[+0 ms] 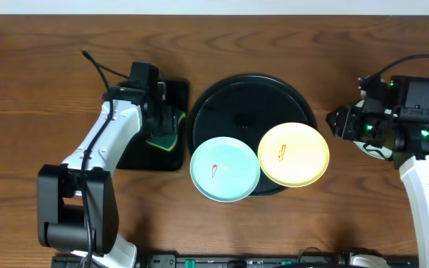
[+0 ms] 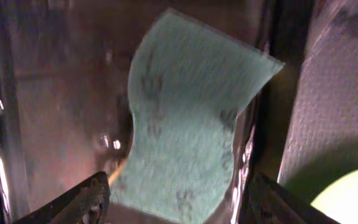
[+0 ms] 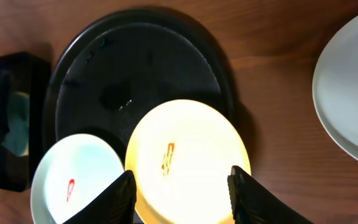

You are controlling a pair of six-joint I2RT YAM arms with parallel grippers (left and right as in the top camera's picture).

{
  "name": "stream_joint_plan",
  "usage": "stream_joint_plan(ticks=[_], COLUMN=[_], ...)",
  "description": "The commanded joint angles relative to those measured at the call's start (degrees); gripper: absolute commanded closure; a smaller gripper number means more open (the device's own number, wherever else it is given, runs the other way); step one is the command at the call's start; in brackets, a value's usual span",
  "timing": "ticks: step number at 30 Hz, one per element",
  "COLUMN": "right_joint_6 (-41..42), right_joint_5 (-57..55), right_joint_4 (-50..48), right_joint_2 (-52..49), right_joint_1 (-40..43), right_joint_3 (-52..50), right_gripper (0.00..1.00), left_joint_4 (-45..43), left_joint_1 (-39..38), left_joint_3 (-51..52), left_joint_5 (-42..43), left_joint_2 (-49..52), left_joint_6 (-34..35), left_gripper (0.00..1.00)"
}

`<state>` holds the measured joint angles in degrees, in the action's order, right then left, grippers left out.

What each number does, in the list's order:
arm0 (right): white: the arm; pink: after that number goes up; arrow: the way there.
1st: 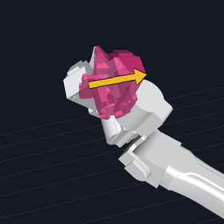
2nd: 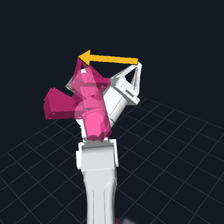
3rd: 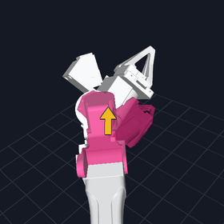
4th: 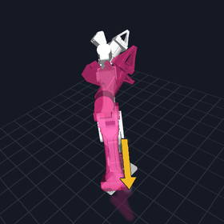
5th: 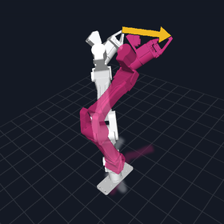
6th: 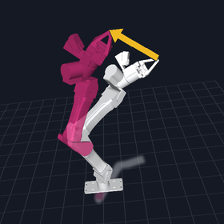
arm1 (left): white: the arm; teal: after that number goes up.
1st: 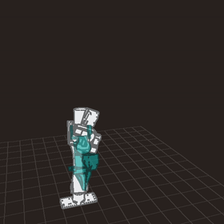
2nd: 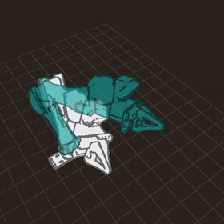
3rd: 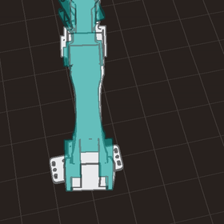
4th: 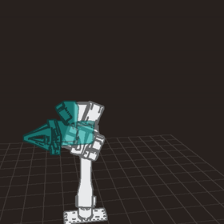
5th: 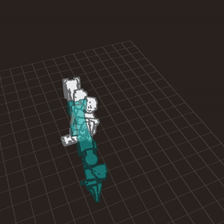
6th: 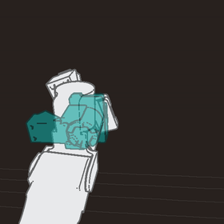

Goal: Clean dirty plates on tray and stack at the side
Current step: 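Move the right gripper back to the yellow plate rim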

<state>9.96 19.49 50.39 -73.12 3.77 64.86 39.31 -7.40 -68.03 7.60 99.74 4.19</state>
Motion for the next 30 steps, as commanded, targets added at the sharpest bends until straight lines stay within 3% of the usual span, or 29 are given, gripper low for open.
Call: stream_joint_plan(ticks=[1, 6, 16, 24, 30], right_joint_6=[-1.01, -1.01, -0.98, -0.98, -0.98], right_joint_5=[-1.2, -1.2, -1.22, -1.2, -1.2], right_joint_4=[0.2, 0.24, 1.55, 2.71, 2.8], right_joint_2=[-0.28, -0.31, -0.31, -0.28, -0.28], right_joint_1=[-0.66, -0.68, -0.68, -0.68, -0.68], right_joint_3=[0.04, 0.04, 0.04, 0.04, 0.04], right_gripper=[0.54, 0.54, 0.54, 0.55, 0.56], left_joint_4=[-1.27, -4.28, -3.39, -4.96, -5.2], left_joint_1=[-0.07, -0.33, -0.98, -0.98, -1.05], left_joint_3=[0.35, 0.37, 0.59, 0.59, 0.59], left_joint_5=[0.11, 0.81, -0.76, -1.18, -1.16], left_joint_2=[-0.46, -0.42, 2.47, 7.63, 9.73], left_joint_6=[-6.08, -7.5, -9.75, -9.73, -9.53], left_gripper=[0.26, 0.17, 0.22, 0.34, 0.57])
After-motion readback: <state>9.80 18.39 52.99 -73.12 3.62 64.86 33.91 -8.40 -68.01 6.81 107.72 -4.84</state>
